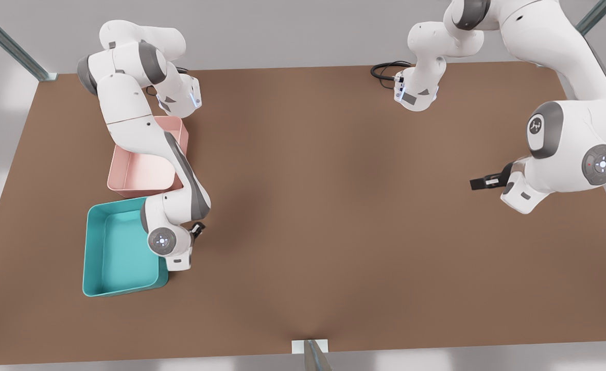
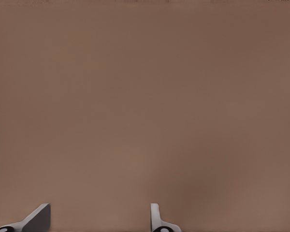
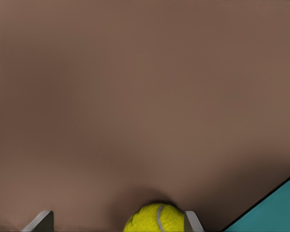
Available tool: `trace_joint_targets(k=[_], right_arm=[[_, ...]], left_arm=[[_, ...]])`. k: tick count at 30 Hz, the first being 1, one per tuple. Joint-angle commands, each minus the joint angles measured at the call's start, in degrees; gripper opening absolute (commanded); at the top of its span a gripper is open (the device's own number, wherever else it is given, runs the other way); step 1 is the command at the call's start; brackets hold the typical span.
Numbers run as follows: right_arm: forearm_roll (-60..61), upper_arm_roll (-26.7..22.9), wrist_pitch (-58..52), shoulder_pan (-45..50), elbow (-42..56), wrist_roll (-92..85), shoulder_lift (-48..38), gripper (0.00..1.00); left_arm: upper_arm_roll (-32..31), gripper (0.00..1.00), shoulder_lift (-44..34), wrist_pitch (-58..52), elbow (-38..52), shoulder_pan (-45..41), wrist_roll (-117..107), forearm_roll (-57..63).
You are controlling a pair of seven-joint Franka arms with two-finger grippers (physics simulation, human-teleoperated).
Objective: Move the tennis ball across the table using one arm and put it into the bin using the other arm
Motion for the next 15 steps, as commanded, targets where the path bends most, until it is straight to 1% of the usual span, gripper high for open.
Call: trace_joint_targets(k=[1, 15], right_arm=[[-0.1, -0.1, 0.5, -0.1, 0.0, -27.4, 0.0, 1.00], [-0.8, -0.2, 0.1, -0.5, -1.4, -29.7, 0.7, 1.00]], left_arm=[[0.1, 1.00, 0.0, 0.8, 0.0, 0.0, -1.2, 0.1], [0.0, 1.00, 0.0, 0.8, 0.0, -0.2, -1.2, 0.1]])
